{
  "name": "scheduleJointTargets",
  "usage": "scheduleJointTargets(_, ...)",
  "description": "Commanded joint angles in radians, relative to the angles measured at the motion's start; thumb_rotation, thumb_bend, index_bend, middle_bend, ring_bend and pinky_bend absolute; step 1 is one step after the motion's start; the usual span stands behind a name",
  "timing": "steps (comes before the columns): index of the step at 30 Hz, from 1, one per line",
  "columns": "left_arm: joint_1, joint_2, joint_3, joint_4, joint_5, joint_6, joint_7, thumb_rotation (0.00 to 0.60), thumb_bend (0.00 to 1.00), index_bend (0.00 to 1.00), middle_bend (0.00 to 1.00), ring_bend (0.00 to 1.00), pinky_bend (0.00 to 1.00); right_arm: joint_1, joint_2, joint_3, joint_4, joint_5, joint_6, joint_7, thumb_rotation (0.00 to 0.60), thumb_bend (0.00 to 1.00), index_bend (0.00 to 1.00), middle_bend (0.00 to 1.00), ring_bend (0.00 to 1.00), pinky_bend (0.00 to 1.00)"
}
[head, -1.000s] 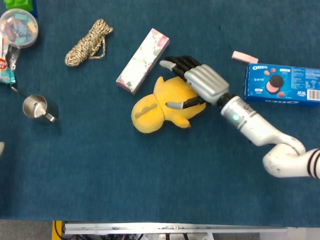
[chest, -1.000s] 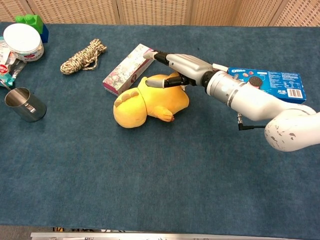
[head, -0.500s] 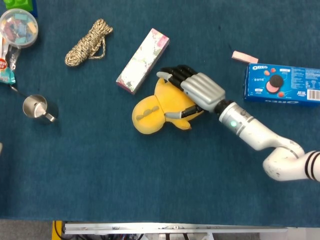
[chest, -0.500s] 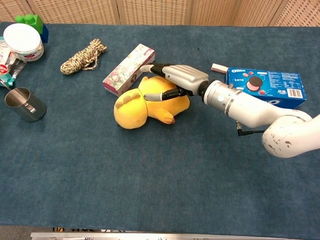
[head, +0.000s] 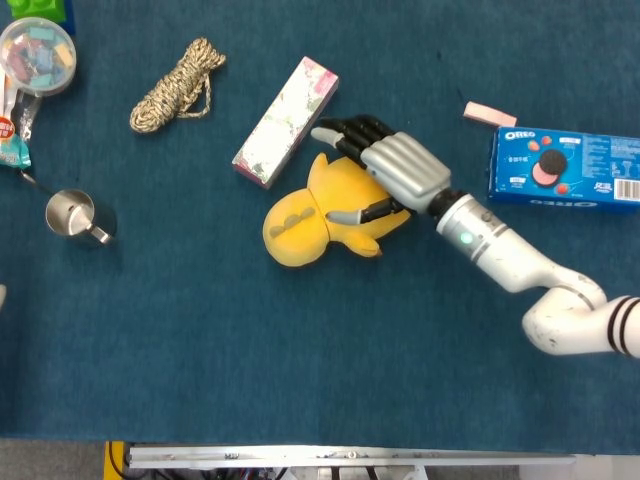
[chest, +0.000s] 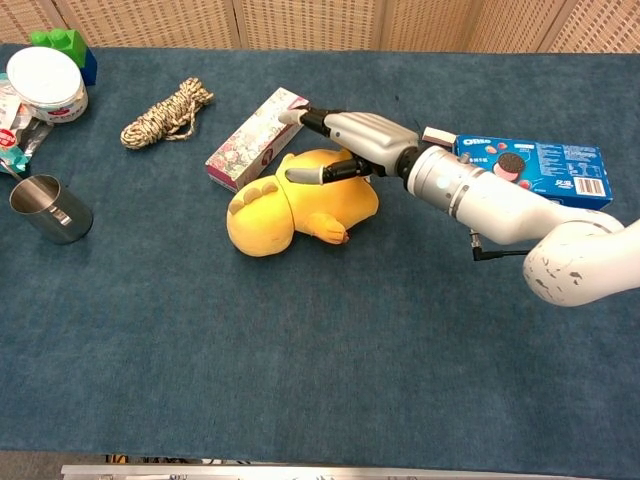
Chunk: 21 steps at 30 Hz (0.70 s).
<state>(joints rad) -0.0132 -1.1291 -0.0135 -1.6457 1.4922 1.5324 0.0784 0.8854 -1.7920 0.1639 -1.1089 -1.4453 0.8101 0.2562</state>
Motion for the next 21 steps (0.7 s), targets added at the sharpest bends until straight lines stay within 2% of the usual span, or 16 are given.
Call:
scheduleJointTargets(1, 0.003, 0.001, 0.000, 0.001, -0.002, 0.004, -0.002, 0.600, 0.21, 0.06, 0.10, 0.10, 0.08, 0.016, -0.029, 0.002, 0.032, 0.012, -0.022, -0.007, 0.094, 0.00, 0.00, 0.00, 0.00, 0.00)
scheduleJointTargets(7, 0.006, 0.001, 0.000, 0.004, -0.004, 0.003, -0.005, 0.600, 0.21, 0.06, 0.10, 0.10, 0.08, 0.016, -0.049, -0.028, 0.054, 0.000, -0.026, -0.030, 0.095, 0.00, 0.00, 0.00, 0.00, 0.00)
scheduleJointTargets(14, 0.000, -0.005, -0.001, 0.006, 0.003, -0.003, -0.004, 0.600, 0.21, 0.06, 0.10, 0.10, 0.08, -0.023, -0.004, -0.066, -0.007, -0.027, 0.029, -0.048, 0.093, 0.00, 0.00, 0.00, 0.00, 0.00)
scheduleJointTargets(21, -0.007, -0.008, -0.002, 0.005, 0.008, -0.011, -0.002, 0.600, 0.21, 0.06, 0.10, 0.10, 0.08, -0.027, 0.024, -0.040, -0.039, -0.014, 0.052, -0.047, 0.094, 0.00, 0.00, 0.00, 0.00, 0.00)
